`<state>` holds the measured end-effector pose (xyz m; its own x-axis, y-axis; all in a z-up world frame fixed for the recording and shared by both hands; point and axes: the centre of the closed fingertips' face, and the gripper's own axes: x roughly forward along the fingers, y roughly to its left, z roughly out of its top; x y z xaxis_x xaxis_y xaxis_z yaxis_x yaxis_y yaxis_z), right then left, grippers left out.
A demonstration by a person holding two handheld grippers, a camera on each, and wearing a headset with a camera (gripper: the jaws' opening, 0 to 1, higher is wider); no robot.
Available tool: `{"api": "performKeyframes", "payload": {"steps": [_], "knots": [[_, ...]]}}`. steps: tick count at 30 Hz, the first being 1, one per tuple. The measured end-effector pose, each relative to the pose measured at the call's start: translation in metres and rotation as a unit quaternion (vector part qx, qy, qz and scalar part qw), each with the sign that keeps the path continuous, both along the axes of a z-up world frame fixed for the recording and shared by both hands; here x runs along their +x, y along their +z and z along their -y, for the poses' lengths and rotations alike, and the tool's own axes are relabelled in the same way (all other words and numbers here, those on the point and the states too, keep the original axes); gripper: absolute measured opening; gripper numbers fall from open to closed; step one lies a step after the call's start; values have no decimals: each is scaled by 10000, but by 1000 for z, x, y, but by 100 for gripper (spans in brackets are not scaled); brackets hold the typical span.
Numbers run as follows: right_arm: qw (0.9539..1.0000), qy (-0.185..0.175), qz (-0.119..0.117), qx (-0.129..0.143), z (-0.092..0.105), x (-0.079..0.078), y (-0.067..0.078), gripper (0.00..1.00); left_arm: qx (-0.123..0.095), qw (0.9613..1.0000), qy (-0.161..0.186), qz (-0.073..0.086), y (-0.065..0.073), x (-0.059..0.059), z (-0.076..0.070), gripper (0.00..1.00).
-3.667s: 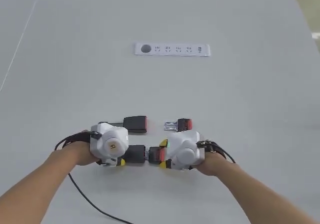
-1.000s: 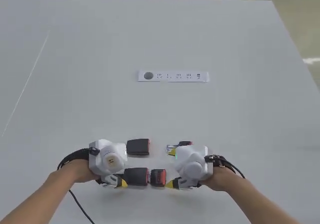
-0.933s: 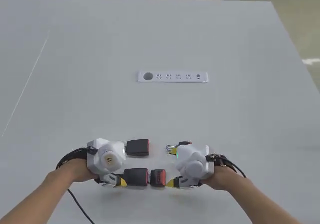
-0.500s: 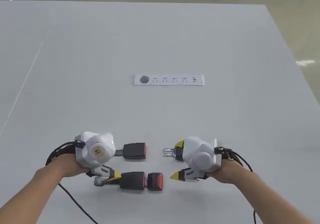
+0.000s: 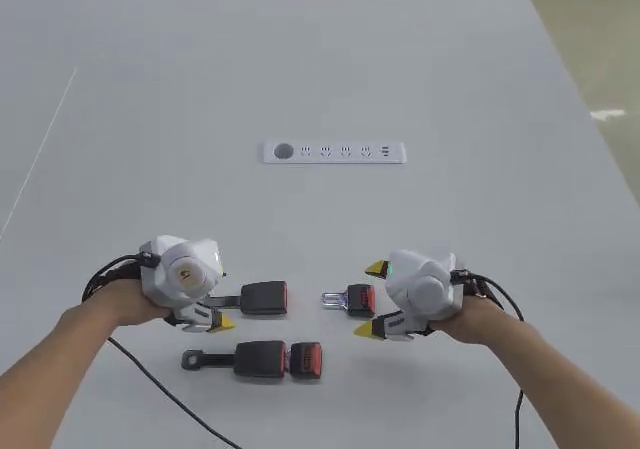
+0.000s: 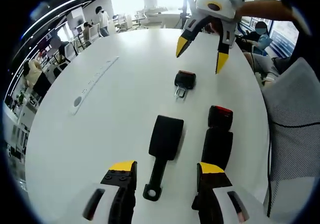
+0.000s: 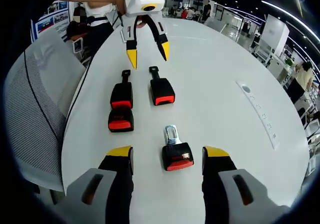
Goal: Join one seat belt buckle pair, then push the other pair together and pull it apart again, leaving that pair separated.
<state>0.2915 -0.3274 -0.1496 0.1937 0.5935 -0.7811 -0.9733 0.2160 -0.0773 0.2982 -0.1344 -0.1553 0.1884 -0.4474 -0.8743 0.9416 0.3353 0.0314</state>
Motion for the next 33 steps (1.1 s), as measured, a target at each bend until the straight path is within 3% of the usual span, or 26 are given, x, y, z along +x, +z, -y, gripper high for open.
{"api": "performKeyframes", "payload": {"steps": [13, 24, 33], "knots": [[9997, 203, -94, -106, 9, 9, -12, 47, 38, 9998, -90, -167, -13, 7, 10, 45], [9980, 500, -204, -342, 10, 15, -31, 42, 161, 9987, -399, -280, -27, 7, 18, 40], [9969, 556, -351, -436, 8, 16, -36, 39, 281, 9970, -633, -344, -37, 6, 21, 36]]}}
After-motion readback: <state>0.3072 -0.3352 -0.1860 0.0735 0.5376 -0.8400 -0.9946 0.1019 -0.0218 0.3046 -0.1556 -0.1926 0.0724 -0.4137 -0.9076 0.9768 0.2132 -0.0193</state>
